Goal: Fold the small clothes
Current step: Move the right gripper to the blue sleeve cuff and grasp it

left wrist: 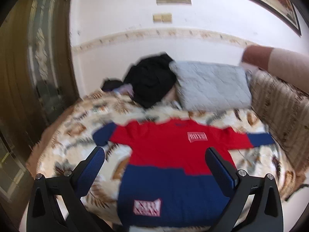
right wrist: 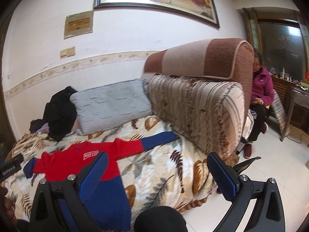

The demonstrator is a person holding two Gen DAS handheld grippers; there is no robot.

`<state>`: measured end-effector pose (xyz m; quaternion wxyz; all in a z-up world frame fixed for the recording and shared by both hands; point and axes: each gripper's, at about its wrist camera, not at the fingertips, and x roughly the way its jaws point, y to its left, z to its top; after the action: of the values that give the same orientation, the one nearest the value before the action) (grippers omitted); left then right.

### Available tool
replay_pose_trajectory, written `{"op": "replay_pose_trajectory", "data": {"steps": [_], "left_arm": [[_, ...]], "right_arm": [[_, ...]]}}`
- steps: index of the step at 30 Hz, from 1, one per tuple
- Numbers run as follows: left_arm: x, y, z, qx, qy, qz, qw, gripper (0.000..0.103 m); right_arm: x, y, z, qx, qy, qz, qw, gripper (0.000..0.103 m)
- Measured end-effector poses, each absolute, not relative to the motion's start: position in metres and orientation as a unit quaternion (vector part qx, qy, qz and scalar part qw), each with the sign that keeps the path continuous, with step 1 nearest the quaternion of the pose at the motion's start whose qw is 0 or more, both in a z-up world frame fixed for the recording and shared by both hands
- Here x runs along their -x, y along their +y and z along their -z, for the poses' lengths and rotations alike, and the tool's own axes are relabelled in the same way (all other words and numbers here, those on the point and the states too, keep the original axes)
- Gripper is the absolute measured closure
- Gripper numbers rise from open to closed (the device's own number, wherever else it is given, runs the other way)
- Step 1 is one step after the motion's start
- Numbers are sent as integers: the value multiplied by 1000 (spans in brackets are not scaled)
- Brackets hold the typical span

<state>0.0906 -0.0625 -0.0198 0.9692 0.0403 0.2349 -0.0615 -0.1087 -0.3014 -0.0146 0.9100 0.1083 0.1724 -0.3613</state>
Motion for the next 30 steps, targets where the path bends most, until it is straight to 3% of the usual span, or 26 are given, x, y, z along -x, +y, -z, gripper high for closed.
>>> {"op": "replay_pose_trajectory", "data": {"steps": [3,6,9,10,16,30], "left_arm": [[-82,-60,-17,-51,157,50,985,0],[-57,-54,-64,-46,27,36,998,0],[-43,-50,-77,-40,-82,22,996,0],[-46,-50,-74,-43,-86,13,995,0],[-107,-64,-27,-65,80,80,991,0],[-223,-129,67,-73,224,70,969,0]], "right_arm": [[108,-311,12,-114,162,364,910,0],[103,-318,2,-113,149,367,911,0],[102,-320,-17,-102,114,374,915,0],[102,-320,-22,-100,103,375,916,0],[92,-320,-44,-94,74,372,921,0],[-17,-385,25,-85,209,364,904,0]]}}
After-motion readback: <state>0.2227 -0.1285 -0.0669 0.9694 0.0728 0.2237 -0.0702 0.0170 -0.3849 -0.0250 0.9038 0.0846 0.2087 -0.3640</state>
